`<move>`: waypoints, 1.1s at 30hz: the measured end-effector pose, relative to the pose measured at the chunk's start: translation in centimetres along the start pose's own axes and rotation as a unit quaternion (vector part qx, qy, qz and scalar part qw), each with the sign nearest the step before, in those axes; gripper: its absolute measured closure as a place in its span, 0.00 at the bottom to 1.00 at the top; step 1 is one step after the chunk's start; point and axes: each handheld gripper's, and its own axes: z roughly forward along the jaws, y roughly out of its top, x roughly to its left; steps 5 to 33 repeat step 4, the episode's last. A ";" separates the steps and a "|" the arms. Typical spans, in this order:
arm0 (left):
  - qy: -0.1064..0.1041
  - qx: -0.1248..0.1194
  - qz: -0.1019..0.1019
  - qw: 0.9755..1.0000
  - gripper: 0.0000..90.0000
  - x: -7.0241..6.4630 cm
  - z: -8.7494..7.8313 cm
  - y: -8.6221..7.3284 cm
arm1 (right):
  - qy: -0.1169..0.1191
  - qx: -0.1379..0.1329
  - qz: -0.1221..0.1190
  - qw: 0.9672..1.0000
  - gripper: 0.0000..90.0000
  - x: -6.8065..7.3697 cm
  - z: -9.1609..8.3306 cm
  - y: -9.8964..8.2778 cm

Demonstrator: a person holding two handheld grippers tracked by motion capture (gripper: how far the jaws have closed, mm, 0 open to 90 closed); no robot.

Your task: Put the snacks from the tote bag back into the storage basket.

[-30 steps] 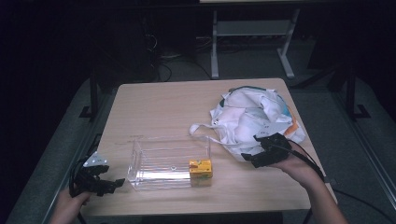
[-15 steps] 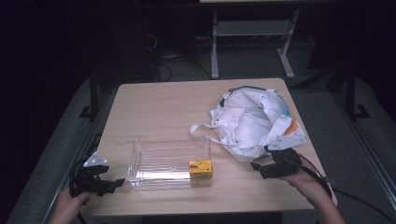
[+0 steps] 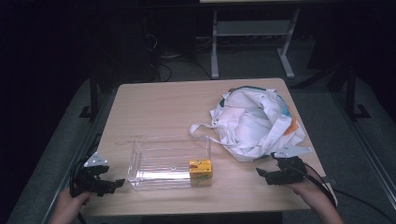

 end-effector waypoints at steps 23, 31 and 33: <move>0.000 0.000 0.000 1.000 0.15 0.0 0.1 0.0 | 0.004 0.001 -0.004 1.000 0.19 0.0 0.1 -0.1; 0.000 0.000 0.000 1.000 0.15 0.0 0.1 0.0 | 0.004 0.001 -0.004 1.000 0.19 0.0 0.1 -0.1; 0.000 0.000 0.000 1.000 0.15 0.0 0.1 0.0 | 0.004 0.001 -0.004 1.000 0.19 0.0 0.1 -0.1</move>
